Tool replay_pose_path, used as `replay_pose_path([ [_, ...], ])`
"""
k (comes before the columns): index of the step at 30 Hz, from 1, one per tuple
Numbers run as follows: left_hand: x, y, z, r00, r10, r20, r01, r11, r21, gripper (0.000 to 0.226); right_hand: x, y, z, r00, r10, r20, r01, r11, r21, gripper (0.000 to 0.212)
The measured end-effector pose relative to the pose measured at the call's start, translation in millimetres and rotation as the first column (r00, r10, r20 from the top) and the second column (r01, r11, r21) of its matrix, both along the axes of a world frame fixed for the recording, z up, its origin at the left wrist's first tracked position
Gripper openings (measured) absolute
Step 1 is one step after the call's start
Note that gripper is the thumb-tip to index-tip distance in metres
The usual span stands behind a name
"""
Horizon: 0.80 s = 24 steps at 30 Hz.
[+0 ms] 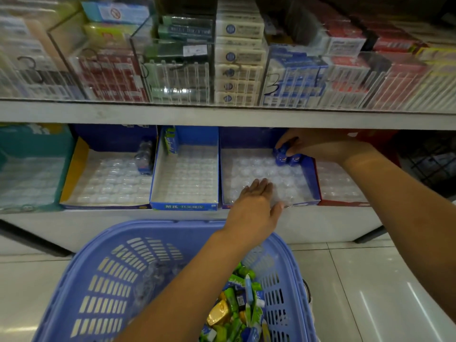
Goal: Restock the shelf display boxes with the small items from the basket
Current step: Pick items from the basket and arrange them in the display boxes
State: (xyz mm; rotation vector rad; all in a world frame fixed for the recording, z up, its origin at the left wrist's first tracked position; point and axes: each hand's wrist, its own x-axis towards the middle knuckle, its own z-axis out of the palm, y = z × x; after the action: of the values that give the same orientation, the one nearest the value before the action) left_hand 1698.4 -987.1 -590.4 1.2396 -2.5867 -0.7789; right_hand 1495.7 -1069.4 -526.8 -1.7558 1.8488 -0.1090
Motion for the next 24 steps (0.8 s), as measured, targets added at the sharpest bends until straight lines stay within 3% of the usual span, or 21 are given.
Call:
replay_pose_path([
  [4,-1,-1,3,1.0,-0.005,0.029,0.004,0.999,0.04,0.057,15,2,11,0.999,-0.006,-0.04,0.005,1.0,-0.012,0.021],
  [7,-1,-4,8,0.997,-0.02,0.077,0.014,0.997,0.076,0.058,26,9,23,0.992,0.003,-0.125,-0.001,1.0,0.014,0.026],
  [9,1,-3,12,0.997,-0.028,0.076,0.021,0.995,0.094,0.057,35,17,27,0.989,-0.045,-0.142,0.035,0.997,-0.076,0.023],
  [12,13,10,17,0.984,0.045,-0.175,-0.037,0.998,0.05,0.049,62,34,31,0.945,0.007,-0.326,-0.073,0.979,-0.189,0.022],
  [14,31,27,10,0.891,0.096,-0.444,-0.139,0.988,-0.066,0.033,85,54,35,0.895,0.136,-0.424,-0.231,0.956,-0.181,0.023],
  [16,54,45,-11,0.841,0.145,-0.521,-0.22,0.972,-0.084,0.022,108,84,32,0.901,0.227,-0.369,-0.276,0.958,-0.084,0.013],
  [17,65,53,-25,0.868,0.185,-0.461,-0.227,0.973,-0.037,0.02,121,100,24,0.911,0.271,-0.311,-0.28,0.96,0.014,0.009],
  [19,83,63,-59,0.966,0.208,-0.151,-0.192,0.974,0.118,0.02,142,124,-7,0.92,0.339,-0.195,-0.291,0.927,0.238,0.011],
  [21,98,76,-94,0.981,0.038,0.188,-0.099,0.941,0.323,0.023,158,140,-51,0.9,0.397,-0.182,-0.296,0.861,0.415,0.025],
  [24,116,104,-131,0.921,-0.235,0.311,0.019,0.823,0.567,0.012,168,151,-121,0.883,0.38,-0.275,-0.205,0.84,0.502,0.04],
])
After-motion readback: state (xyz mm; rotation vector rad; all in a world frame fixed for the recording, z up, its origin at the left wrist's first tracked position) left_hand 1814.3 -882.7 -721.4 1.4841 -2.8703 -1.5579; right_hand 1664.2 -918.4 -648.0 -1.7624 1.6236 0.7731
